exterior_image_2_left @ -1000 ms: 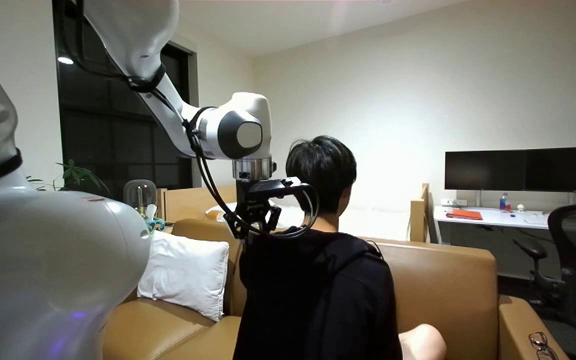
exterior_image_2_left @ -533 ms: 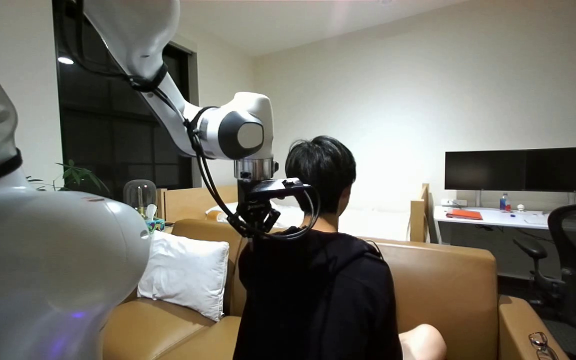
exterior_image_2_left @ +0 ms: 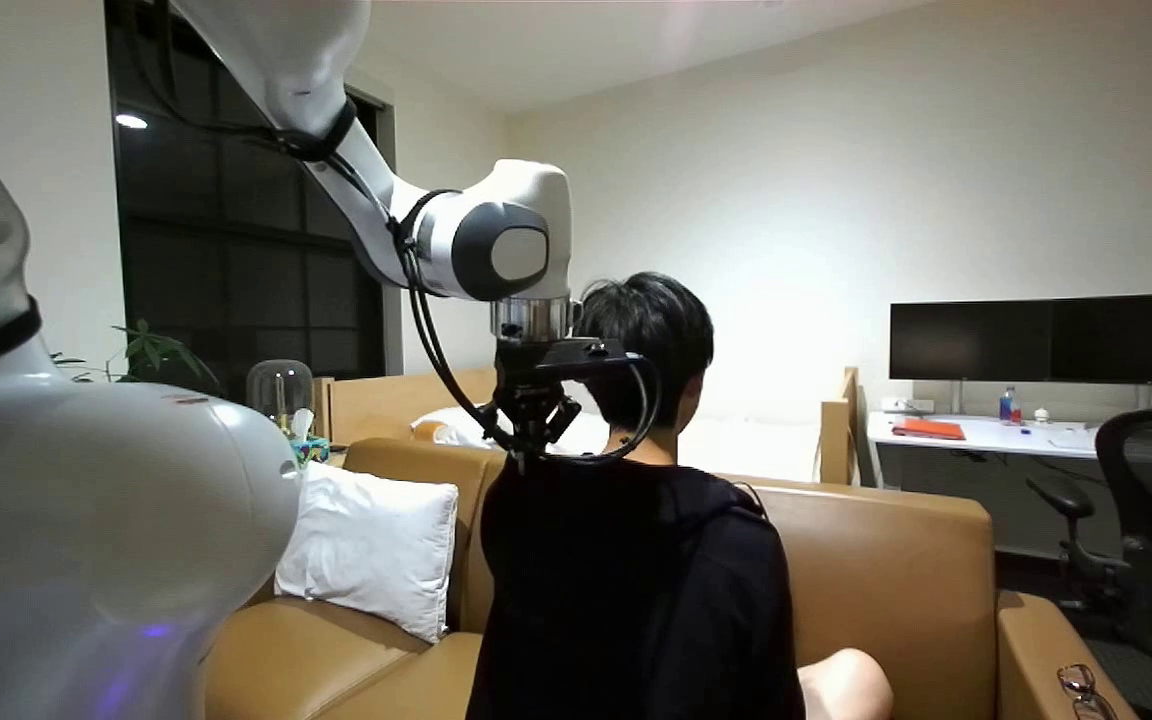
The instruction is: Put the hood over his head
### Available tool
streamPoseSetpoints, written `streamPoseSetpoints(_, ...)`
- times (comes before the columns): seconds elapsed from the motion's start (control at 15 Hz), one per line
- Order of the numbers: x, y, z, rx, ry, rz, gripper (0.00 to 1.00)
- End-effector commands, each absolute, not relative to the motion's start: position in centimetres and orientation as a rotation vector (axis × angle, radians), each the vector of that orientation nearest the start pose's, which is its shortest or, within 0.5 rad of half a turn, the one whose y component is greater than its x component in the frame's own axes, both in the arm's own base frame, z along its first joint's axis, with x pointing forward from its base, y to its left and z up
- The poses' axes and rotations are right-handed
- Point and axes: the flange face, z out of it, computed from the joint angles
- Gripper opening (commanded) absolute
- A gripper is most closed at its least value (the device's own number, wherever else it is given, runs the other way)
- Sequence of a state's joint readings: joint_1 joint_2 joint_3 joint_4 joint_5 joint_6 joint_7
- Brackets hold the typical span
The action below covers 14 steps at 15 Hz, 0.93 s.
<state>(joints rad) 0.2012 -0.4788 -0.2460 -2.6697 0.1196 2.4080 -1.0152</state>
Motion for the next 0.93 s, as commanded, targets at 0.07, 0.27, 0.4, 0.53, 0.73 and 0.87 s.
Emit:
streamPoseSetpoints(0.07,40.8,-2.3,43.1,-2.701,-1.35,-0.473,0.01)
streamPoseSetpoints(0.27,41.6,-2.6,44.7,-2.692,-1.358,-0.467,0.01)
streamPoseSetpoints(0.4,42.0,-2.7,46.1,-2.686,-1.363,-0.472,0.01)
streamPoseSetpoints(0.53,42.3,-2.8,47.8,-2.677,-1.382,-0.475,0.01)
streamPoseSetpoints(0.73,42.7,-3.3,50.7,-2.672,-1.397,-0.505,0.01)
streamPoseSetpoints(0.87,43.5,-3.3,51.8,-2.674,-1.383,-0.527,0.01)
